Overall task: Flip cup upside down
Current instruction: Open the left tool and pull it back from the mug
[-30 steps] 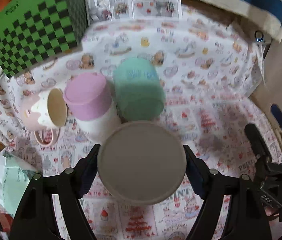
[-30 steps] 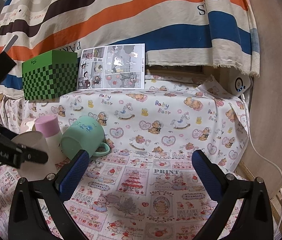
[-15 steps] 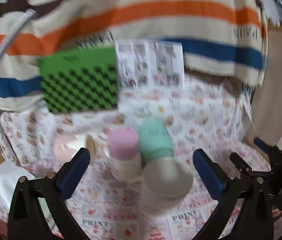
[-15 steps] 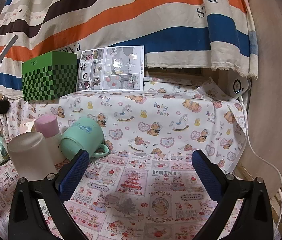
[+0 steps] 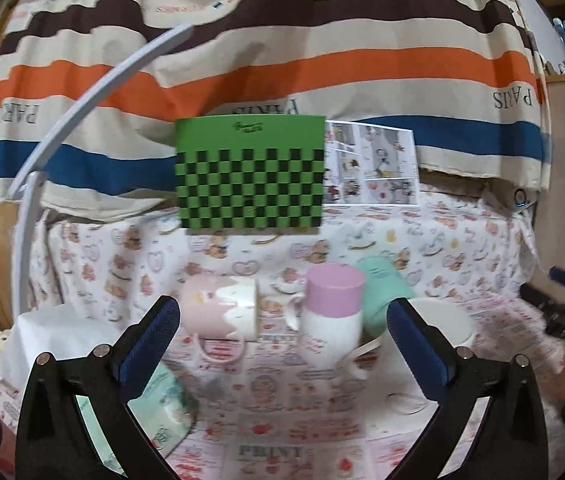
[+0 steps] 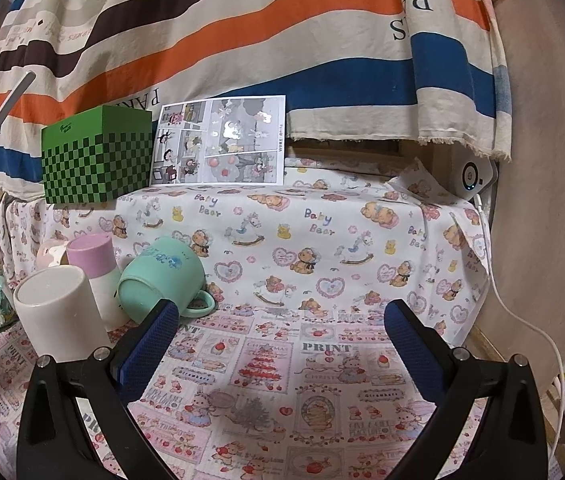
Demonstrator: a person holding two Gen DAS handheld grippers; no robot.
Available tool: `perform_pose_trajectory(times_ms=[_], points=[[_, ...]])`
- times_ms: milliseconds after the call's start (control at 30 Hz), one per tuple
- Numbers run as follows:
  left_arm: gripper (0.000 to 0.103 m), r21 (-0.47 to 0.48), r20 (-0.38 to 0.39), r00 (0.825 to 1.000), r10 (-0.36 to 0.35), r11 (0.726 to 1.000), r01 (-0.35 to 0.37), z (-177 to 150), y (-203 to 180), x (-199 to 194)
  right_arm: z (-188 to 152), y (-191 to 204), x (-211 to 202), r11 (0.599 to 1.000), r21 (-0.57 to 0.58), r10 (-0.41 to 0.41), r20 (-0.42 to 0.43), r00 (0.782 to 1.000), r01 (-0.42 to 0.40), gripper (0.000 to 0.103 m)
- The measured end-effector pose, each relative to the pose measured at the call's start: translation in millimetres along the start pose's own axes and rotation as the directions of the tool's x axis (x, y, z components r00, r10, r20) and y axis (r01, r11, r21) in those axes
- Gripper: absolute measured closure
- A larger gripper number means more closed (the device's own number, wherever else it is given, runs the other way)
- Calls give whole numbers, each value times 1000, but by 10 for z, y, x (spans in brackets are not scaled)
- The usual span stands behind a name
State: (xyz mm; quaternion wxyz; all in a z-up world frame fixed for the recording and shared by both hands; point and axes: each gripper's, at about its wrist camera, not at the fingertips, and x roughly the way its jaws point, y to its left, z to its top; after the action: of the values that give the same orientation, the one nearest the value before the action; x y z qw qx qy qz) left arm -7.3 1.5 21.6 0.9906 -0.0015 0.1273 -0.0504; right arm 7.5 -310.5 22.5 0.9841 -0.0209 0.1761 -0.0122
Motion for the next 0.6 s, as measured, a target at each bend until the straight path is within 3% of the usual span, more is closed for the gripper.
perform_pose_trajectory(times_ms=[133, 367, 600], points=[[0, -53, -21, 1000, -18, 998, 17, -132, 50, 50, -5, 4, -9, 1000, 0, -1, 1, 1000, 1, 0], [0, 7, -23, 1000, 14, 1000, -14, -214, -59, 119, 0, -14, 1, 1000, -5, 3, -1, 1000, -3, 0], [0, 2, -37, 998, 41, 999, -41, -209, -61, 149, -5, 8, 1, 1000, -3, 0, 1, 1000, 0, 0]])
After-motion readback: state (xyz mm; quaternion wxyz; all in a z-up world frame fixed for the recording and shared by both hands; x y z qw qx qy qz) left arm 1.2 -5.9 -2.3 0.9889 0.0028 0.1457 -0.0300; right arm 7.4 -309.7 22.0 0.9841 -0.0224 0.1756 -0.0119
